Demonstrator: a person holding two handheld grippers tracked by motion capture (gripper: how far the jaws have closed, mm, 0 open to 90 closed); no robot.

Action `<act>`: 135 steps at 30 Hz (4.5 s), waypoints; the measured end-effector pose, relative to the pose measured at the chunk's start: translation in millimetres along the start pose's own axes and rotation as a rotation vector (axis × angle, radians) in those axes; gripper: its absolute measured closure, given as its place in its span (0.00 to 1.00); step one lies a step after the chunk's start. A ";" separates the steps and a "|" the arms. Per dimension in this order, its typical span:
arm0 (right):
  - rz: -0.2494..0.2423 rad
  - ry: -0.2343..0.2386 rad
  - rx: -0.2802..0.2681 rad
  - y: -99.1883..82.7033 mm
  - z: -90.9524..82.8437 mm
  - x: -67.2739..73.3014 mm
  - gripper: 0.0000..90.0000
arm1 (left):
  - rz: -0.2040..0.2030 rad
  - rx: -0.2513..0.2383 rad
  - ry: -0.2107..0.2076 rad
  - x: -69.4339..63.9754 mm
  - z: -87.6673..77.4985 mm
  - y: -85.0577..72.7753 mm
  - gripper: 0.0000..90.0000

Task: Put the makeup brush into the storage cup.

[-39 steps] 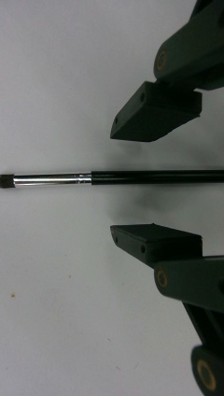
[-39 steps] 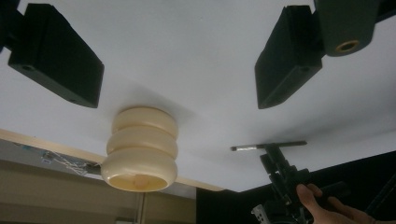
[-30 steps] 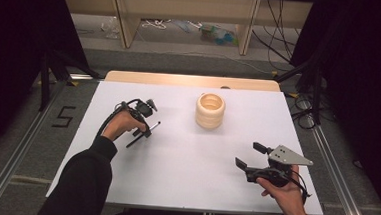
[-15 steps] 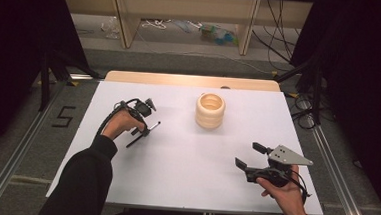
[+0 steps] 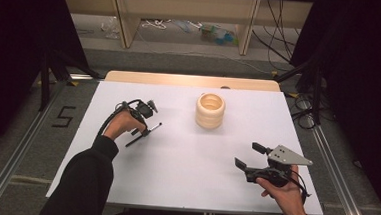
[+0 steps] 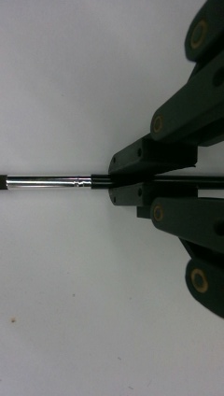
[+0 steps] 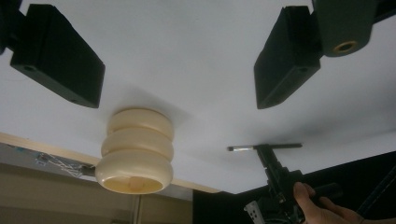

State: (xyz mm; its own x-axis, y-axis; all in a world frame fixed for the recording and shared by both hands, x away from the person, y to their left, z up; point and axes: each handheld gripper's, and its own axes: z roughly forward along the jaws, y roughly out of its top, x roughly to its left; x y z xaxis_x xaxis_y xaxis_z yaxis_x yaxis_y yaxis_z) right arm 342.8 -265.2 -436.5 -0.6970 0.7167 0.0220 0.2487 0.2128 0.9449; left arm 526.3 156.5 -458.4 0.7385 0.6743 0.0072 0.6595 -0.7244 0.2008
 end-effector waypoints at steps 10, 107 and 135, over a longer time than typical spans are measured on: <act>0.000 0.001 0.001 0.1 0.0 0.0 0.20 | 0.025 -0.009 0.005 -0.6 -1.1 -1.2 0.93; 0.149 0.153 -0.075 29.8 59.7 29.7 0.17 | -0.072 -0.901 -0.136 -121.5 -55.4 -49.6 0.93; 0.188 0.229 -0.074 43.6 96.2 44.6 0.29 | -0.073 -0.937 -0.165 -145.5 -51.7 -45.5 0.93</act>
State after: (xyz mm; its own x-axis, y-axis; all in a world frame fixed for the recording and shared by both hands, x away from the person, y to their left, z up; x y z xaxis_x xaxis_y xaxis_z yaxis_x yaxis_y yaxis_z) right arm 387.2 -160.1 -425.7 -0.7790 0.5690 0.2634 0.3434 0.0358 0.9385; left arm 381.6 98.8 -417.9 0.7580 0.6322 -0.1605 0.3769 -0.2237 0.8989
